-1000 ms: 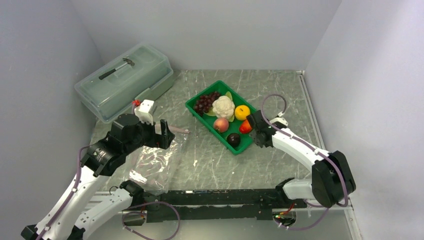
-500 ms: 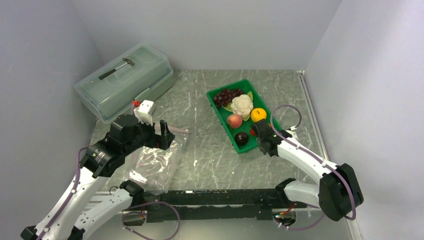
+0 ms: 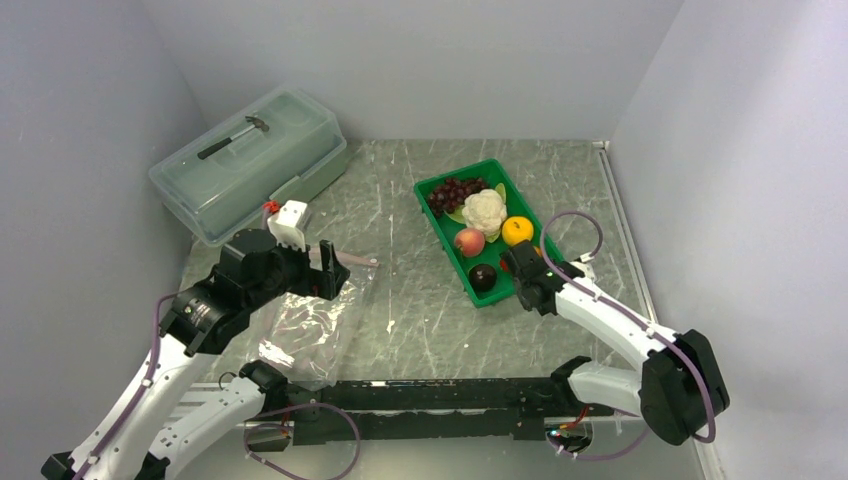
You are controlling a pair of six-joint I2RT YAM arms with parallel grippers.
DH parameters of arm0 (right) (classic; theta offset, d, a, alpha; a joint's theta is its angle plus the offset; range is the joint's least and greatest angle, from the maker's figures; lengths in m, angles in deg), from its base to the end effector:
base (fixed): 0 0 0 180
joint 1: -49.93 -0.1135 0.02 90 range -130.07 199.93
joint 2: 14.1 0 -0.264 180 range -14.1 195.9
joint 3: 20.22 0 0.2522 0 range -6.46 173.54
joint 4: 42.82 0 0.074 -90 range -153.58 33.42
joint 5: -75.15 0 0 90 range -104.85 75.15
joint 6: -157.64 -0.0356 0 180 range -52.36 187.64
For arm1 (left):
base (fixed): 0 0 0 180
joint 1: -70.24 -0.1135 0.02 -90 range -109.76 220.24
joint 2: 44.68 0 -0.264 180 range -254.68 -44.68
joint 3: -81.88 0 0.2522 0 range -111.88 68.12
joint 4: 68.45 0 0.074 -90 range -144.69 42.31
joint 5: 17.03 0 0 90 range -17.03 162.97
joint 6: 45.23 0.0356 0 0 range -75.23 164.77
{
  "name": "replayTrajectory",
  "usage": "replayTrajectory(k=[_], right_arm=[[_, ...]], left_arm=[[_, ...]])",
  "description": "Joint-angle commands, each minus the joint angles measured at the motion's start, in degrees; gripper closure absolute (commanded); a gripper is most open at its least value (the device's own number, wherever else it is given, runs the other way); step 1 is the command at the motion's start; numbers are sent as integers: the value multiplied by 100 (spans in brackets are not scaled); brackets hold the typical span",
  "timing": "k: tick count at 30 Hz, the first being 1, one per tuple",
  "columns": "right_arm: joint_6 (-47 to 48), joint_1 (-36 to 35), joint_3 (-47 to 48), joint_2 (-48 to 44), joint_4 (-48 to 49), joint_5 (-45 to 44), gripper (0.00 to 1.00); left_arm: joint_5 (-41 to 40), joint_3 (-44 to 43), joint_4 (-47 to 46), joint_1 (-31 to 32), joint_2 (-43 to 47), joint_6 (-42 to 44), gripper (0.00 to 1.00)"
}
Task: Place the food in the zip-top bag and seal the zipper
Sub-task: Move the bin to the center of the board.
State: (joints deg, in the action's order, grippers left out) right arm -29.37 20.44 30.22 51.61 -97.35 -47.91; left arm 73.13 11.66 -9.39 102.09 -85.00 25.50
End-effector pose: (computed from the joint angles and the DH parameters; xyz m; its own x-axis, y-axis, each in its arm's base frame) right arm 0.1754 0.0769 0.1903 -0.1471 0.8725 -0.4660 0.8411 0.3582 0.4052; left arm 0.1130 -0.0703 0.3566 -0.5655 -0.0372 -0.8239 0.3635 0.8855 -0.2895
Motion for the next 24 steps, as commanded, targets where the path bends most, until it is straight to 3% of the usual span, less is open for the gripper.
replayTrajectory(k=[1,5,10,16,24], right_arm=[[320,-54,367,-260,-259,-272,60],[979,-56,601,-415,-311,-400,54],[2603,-73,1136,-437,-301,-508,52],[5235,-91,1391,-367,1006,666,50],[6715,-149,1896,107,1667,2064,45]], left_arm=[[25,4,-109,22,-31,-33,1],[1,-4,-92,22,-70,-33,1],[1,-5,-90,21,-94,-31,1],[-1,-35,-54,16,-188,-31,1],[-238,-28,-40,22,-216,-25,1]])
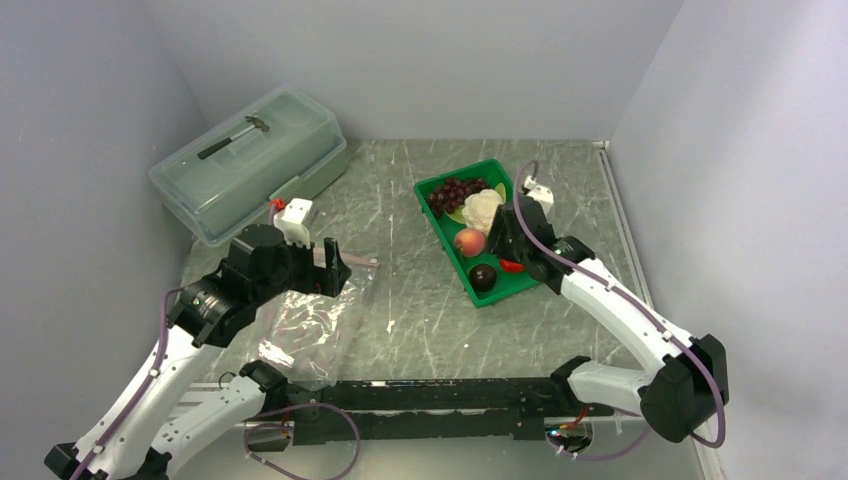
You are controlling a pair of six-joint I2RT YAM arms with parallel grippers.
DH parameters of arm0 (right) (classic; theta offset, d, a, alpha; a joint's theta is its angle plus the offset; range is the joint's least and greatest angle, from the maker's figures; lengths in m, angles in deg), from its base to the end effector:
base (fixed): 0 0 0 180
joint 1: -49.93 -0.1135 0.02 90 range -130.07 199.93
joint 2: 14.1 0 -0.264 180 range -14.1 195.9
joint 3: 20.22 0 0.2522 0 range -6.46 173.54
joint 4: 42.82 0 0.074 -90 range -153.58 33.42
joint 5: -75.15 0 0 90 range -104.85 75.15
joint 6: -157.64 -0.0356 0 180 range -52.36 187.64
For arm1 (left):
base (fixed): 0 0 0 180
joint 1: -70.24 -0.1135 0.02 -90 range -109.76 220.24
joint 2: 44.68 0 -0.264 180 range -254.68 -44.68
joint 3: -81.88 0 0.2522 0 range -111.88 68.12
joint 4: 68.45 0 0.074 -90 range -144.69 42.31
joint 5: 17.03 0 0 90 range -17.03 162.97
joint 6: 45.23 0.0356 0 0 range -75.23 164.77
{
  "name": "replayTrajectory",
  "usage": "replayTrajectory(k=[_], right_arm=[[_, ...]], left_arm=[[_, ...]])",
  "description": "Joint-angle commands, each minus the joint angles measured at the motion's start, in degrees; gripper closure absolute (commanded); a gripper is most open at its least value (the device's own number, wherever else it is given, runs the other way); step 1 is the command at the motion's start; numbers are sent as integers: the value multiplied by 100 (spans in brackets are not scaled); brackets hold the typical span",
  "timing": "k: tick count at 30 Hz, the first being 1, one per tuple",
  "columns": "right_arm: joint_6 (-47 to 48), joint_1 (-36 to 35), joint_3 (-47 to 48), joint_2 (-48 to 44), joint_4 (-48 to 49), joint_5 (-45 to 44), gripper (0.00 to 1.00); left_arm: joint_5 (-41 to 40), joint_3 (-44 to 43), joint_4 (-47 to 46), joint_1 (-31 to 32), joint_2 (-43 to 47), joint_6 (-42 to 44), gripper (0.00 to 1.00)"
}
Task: Place the food in the zip-top bag and seal the zipper
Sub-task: Move the bin to the center of the board.
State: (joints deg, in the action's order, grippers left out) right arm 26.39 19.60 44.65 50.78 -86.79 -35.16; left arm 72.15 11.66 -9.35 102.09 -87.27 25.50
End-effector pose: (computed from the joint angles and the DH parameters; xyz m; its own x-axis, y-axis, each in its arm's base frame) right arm 0.2111 0.1092 0.2779 -0.6207 0.3532 -0.6999 0.2012 0.9346 0.2932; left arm 0.1214 -0.0748 0.3519 -0.5893 -0.0224 -0.8076 0.3419 0.8988 -0.2744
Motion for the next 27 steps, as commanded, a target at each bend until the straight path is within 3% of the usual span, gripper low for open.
replayTrajectory(k=[1,6,17,27], right_arm=[[1263,-84,508,265,651,900,44],[1768,-308,935,842,598,1431,43],[1940,-822,1630,2371,345,924,47],[1758,-902,1489,2950,537,724,47]], left_arm=[[-146,-31,-43,20,4,-32,1],[-203,-48,-34,19,-40,-33,1],[-183,-40,-35,22,-57,-7,1],[-234,-48,-8,19,-61,-16,1]])
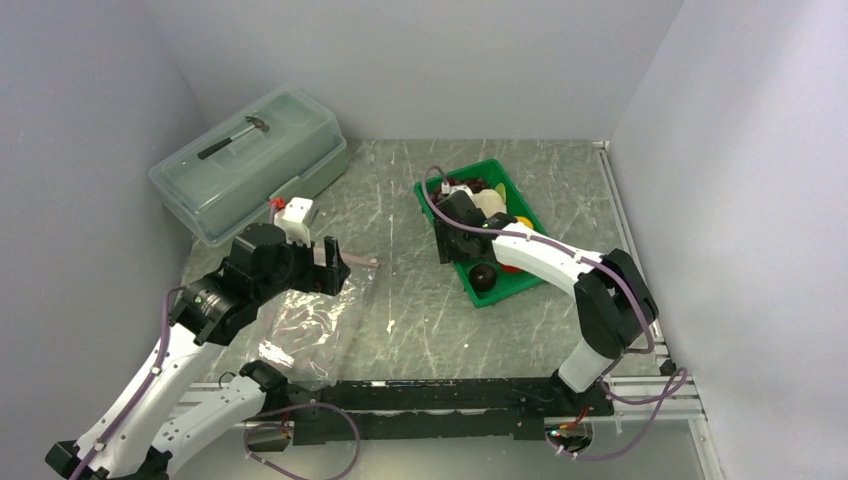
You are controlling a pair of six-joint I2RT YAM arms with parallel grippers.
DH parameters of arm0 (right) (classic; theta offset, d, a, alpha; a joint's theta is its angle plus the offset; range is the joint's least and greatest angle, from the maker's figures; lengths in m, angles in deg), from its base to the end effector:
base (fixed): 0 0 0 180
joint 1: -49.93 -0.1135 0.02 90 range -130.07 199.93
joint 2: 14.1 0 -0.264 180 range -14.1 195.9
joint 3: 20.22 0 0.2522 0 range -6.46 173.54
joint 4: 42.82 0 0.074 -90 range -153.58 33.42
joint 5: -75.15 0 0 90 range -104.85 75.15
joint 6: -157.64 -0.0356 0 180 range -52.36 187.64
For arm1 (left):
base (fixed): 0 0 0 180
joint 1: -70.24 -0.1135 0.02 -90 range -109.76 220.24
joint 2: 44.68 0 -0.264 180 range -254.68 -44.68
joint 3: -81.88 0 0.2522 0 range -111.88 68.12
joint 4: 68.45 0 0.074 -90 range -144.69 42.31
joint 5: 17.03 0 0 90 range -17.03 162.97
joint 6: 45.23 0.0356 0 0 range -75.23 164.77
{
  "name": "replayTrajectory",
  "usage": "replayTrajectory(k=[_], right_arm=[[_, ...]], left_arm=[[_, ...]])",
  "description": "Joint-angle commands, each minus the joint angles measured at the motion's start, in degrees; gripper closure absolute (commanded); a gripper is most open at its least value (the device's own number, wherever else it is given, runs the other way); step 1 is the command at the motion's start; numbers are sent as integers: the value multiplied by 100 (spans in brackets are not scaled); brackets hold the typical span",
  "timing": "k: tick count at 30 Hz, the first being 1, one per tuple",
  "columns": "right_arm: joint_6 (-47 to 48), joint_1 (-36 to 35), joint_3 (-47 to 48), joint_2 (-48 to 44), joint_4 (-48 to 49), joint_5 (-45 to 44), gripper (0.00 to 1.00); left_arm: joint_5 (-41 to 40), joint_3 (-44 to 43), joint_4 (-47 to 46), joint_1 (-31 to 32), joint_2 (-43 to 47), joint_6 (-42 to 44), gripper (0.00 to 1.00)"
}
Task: Place the food in the zip-top bag and seal the zipper
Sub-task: Move the bin to the center of the board.
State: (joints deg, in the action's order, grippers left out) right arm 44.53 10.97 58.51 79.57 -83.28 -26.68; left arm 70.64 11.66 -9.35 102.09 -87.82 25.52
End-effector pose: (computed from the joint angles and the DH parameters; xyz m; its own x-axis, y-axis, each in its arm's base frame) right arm 0.2708 0.2096 0.2223 -0.7947 -0.1486 -0.5885 -0.2316 0.9705 0.0677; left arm 0.1238 -0.0752 0.3507 -0.5894 -0.0217 -0.8076 0.3217 0.9107 -0.2592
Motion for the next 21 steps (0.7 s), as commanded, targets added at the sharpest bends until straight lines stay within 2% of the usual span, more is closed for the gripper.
replayTrajectory(k=[1,12,14,18,19,21], right_arm=[[-73,-52,85,93,209,-98,47],[-218,-195,-4,444,268,-361,61],[-279,-198,-2,466,222,-468,70],[-430,-194,-53,437,208,-625,96],[-468,-197,-62,411,197,-662,100],[-550,-195,-55,364,166,-696,100]], left_arm=[[-77,-49,-8,18,-17,-18,1],[-62,-46,-15,22,-19,-18,1],[-66,-48,-2,22,-20,-18,1],[-49,-47,-13,17,1,-18,1],[-44,-48,-10,22,0,-10,1],[-30,-48,-8,22,7,-9,1]])
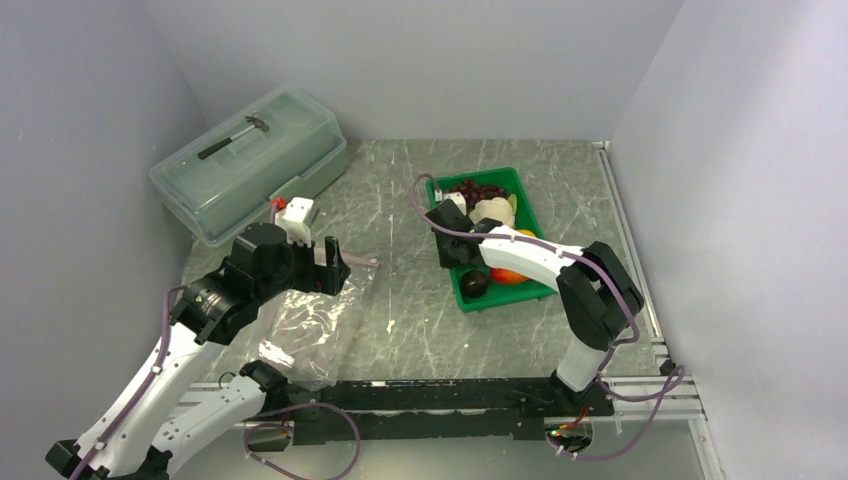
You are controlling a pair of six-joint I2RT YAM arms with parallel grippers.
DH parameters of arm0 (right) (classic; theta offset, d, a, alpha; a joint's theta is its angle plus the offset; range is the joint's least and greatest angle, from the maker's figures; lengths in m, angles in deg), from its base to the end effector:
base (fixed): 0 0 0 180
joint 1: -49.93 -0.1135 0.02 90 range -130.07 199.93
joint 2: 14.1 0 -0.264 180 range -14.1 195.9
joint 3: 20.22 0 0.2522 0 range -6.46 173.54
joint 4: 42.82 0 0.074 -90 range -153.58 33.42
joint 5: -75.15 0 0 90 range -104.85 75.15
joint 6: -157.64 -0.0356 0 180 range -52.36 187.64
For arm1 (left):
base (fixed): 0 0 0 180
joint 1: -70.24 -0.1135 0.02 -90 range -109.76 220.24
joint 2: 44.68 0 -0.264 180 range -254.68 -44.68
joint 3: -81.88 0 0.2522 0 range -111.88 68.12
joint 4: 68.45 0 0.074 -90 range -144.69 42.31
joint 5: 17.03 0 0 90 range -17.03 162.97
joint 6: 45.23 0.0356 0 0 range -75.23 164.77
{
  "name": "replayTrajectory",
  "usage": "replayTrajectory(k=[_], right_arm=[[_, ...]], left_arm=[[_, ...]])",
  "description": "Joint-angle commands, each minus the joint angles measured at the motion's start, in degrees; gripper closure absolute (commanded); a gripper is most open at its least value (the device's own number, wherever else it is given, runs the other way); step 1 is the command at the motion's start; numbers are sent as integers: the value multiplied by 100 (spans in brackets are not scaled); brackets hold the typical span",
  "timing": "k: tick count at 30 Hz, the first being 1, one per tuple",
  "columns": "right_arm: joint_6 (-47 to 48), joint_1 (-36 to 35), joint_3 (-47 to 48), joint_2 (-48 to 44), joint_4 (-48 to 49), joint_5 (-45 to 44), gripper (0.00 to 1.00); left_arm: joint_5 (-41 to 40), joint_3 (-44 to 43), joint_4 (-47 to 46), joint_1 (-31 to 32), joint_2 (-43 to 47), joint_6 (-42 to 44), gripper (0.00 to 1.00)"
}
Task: Place the food in the zip-top bag and seal the zipper
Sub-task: Move the bin to the center of the board.
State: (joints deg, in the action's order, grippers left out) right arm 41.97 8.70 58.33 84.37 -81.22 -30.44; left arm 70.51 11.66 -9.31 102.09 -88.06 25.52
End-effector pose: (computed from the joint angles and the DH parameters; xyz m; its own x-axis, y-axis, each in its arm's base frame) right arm 0.2717 0.2254 0.1965 -0.8059 -0.1514 -0.5724 -0.1993 0.9797 0.0214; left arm 0.1246 -0.0756 0.3501 -0.5922 -0.0199 -0.8056 0.3190 0.9122 -0.2570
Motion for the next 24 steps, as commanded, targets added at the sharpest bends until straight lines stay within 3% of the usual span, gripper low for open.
replayTrajectory(k=[1,15,18,20,24], right_arm=[[-352,28,-42,-162,-55,-332,100],[-947,33,-111,-354,-386,-716,99],[-966,28,-54,-364,-392,-682,66],[-958,28,-32,-455,-375,-652,53],[-927,32,42,-691,-477,-582,44]], left_arm=[[-14,-44,-17,22,31,-9,1],[-180,-47,37,22,-61,-129,1],[-352,-17,61,22,-193,-192,1],[-411,-91,196,22,-364,-192,1],[-286,-109,231,22,-654,-172,1]])
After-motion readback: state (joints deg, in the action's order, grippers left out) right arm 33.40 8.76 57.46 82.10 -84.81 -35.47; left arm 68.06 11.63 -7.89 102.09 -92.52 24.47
